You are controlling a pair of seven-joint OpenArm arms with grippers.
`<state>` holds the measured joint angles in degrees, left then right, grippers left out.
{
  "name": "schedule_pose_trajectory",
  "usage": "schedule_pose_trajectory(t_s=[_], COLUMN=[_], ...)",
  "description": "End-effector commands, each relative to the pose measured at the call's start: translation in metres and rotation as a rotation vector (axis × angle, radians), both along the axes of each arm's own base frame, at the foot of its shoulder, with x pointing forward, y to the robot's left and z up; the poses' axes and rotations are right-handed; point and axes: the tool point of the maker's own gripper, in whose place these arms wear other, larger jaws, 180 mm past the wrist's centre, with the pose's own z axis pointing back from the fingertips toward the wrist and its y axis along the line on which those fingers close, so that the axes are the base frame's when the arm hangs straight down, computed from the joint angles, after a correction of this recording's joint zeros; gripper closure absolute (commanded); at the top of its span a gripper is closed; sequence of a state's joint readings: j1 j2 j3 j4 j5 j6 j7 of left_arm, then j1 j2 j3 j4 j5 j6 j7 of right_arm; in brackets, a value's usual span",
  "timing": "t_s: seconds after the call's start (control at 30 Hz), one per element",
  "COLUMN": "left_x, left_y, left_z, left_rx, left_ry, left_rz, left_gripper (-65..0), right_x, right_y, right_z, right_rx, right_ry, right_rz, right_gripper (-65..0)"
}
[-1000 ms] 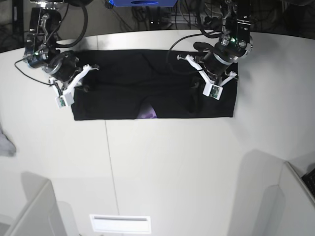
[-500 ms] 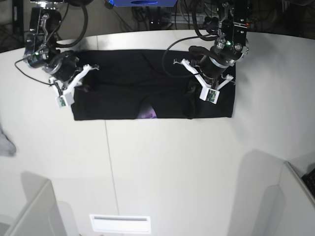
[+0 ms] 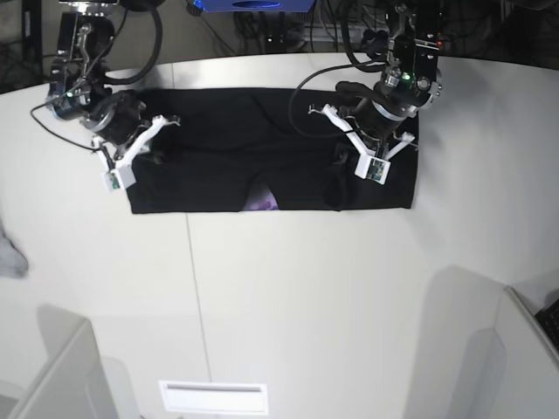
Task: Fold the T-shirt properly
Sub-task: 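Fold the shirt end with the left gripper toward the right gripper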
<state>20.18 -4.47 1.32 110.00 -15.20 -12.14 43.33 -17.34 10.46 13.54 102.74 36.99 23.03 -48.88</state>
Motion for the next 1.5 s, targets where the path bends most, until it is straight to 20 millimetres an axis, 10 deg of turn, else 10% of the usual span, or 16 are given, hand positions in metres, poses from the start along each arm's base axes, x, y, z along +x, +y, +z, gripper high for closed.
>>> schedule_pose_trajectory(t_s=[0.0, 1.23, 1.47], left_x=[0.004, -0.002, 0.003], left_y=[-0.004, -0.016, -0.023], left_z=[0.008, 0.002, 0.007], left_rx=[-0.019, -0.020, -0.036], left_ry=[-0.032, -0.013, -0.029], left_rz=[-0.003, -0.043, -0.054], left_gripper=[0.0, -0.8, -38.0], right_x=[0.008, 0.007, 0.007], right_y=[-0.003, -0.003, -0.003], right_z=[0.010, 0.009, 0.009], right_rx=[0.001, 0.000, 0.000], right_ry=[-0.045, -0.039, -0.039], right_rz=[-0.003, -0.001, -0.001], right_gripper=[0.0, 0.0, 0.0])
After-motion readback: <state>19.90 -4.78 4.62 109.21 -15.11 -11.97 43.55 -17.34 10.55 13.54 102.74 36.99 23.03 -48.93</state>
